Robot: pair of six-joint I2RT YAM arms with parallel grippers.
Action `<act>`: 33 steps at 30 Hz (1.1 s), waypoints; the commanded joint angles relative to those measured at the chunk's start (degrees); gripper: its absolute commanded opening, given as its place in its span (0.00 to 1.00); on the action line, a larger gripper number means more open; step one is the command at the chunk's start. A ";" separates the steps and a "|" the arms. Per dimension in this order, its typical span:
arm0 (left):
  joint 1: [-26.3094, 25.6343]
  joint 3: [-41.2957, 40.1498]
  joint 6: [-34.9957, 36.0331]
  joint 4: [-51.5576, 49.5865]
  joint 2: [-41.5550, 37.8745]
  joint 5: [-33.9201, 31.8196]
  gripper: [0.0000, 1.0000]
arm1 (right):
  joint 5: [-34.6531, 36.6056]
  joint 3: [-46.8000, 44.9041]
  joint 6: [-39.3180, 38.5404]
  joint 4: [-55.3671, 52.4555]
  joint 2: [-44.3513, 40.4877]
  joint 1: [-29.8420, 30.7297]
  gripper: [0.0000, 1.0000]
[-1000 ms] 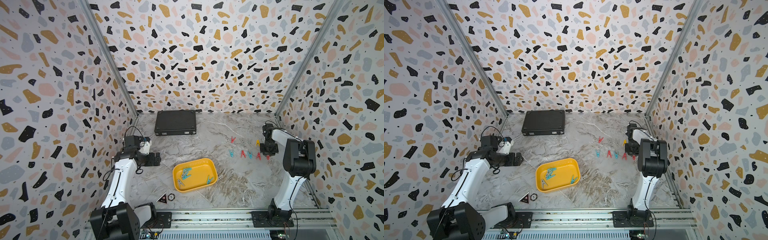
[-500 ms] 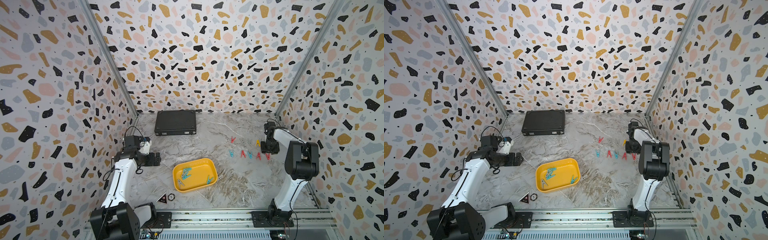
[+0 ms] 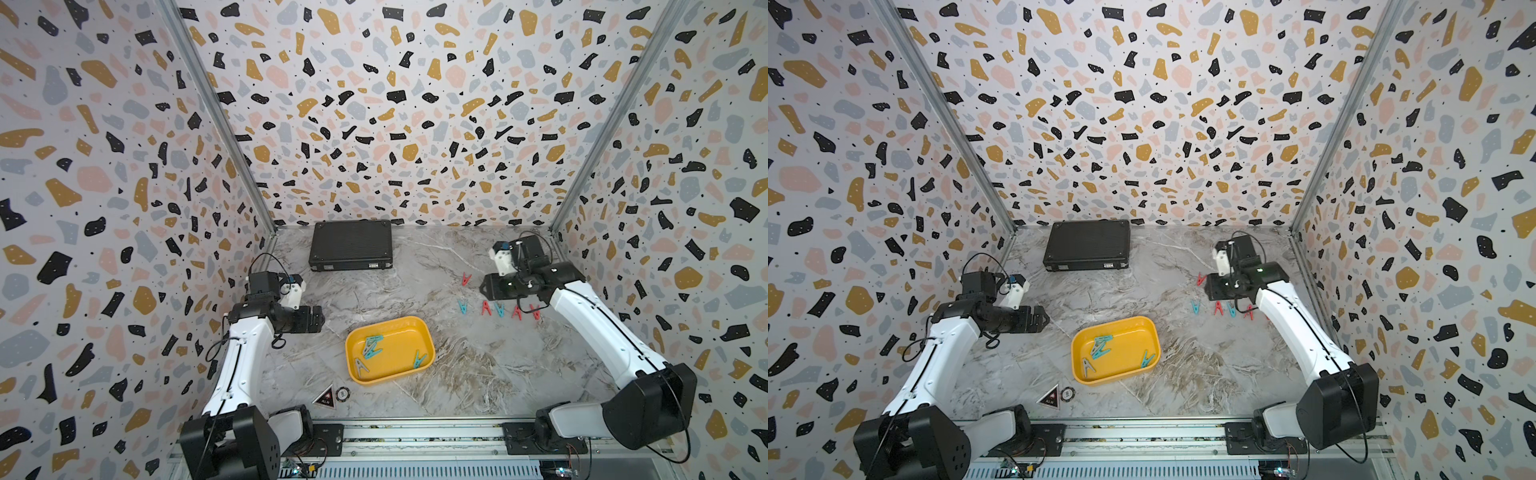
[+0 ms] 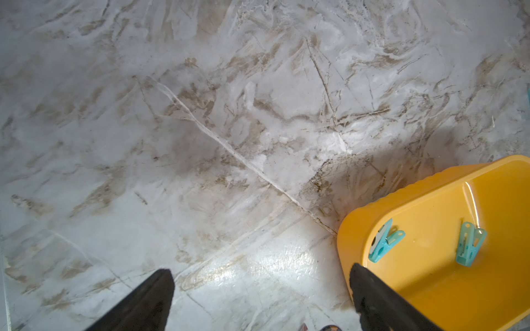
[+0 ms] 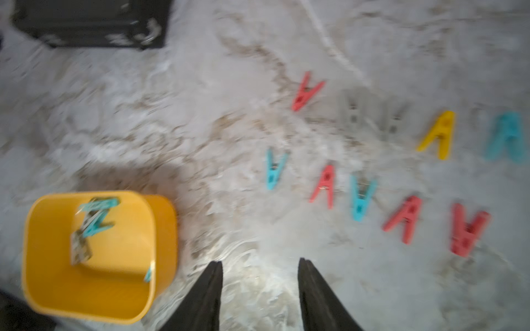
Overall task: Take the clothespins out of the storage box
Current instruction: Place the clothespin at the center of the board, then pick up the clothespin from the storage box.
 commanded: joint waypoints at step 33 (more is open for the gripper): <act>0.65 0.74 -0.64 1.68 4.60 -6.64 1.00 | -6.87 31.39 -26.52 -5.18 44.21 34.98 0.36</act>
